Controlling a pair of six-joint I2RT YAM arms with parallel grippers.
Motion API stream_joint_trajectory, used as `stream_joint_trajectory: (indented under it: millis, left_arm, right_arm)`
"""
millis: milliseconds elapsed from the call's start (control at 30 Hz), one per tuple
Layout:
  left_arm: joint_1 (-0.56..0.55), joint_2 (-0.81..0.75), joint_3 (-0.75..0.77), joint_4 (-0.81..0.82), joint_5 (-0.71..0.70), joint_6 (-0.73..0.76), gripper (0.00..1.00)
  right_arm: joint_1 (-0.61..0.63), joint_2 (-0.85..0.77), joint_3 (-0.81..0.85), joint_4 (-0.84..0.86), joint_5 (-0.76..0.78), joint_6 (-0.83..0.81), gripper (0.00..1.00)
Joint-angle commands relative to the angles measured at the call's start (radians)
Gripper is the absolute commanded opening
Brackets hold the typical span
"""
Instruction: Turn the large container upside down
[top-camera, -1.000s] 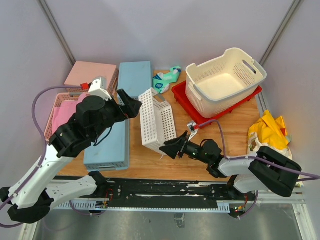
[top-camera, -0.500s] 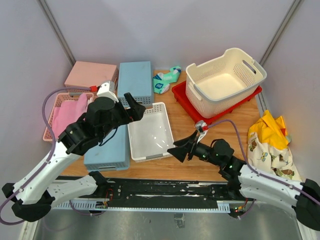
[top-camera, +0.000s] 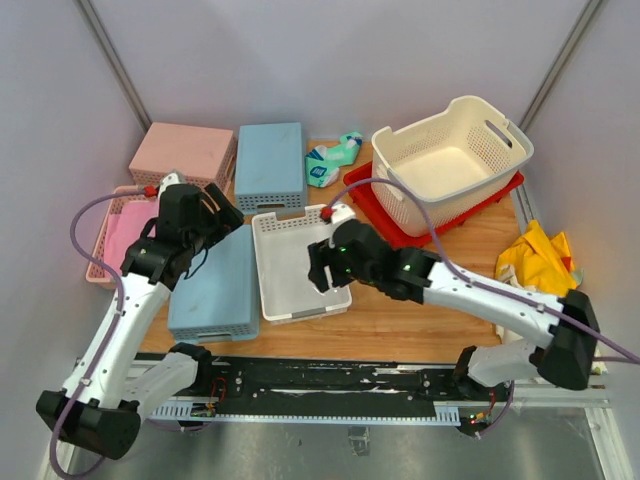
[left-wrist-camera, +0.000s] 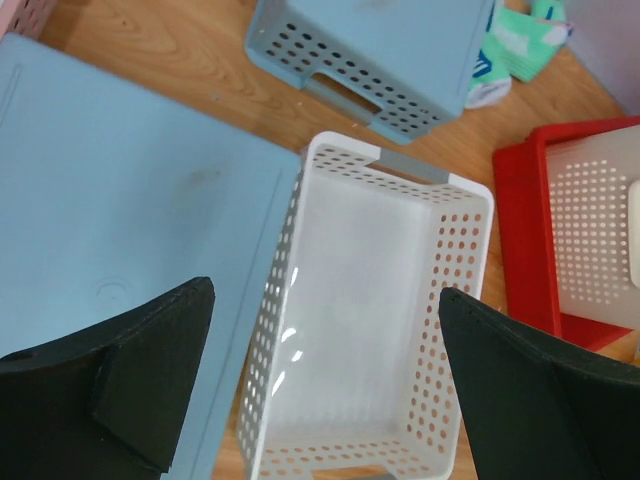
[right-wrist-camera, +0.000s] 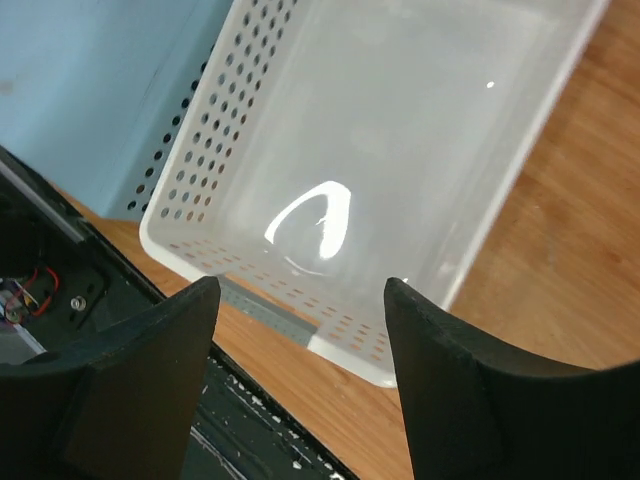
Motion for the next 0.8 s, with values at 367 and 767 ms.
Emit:
stream_joint_trajectory:
  millis: [367, 767]
  left_arm:
    - [0.267, -0.091, -0.018, -0.035, 0.169, -0.058, 0.99]
    - [0.267, -0.144, -0.015, -0.057, 0.162, -0.045, 0.99]
  right_arm:
    - [0.229, 0.695, 0.66, -0.383, 0.191, 0.091, 0.65]
    - [0.224, 0.885, 0.753, -0.341, 0.17, 0.117, 0.52]
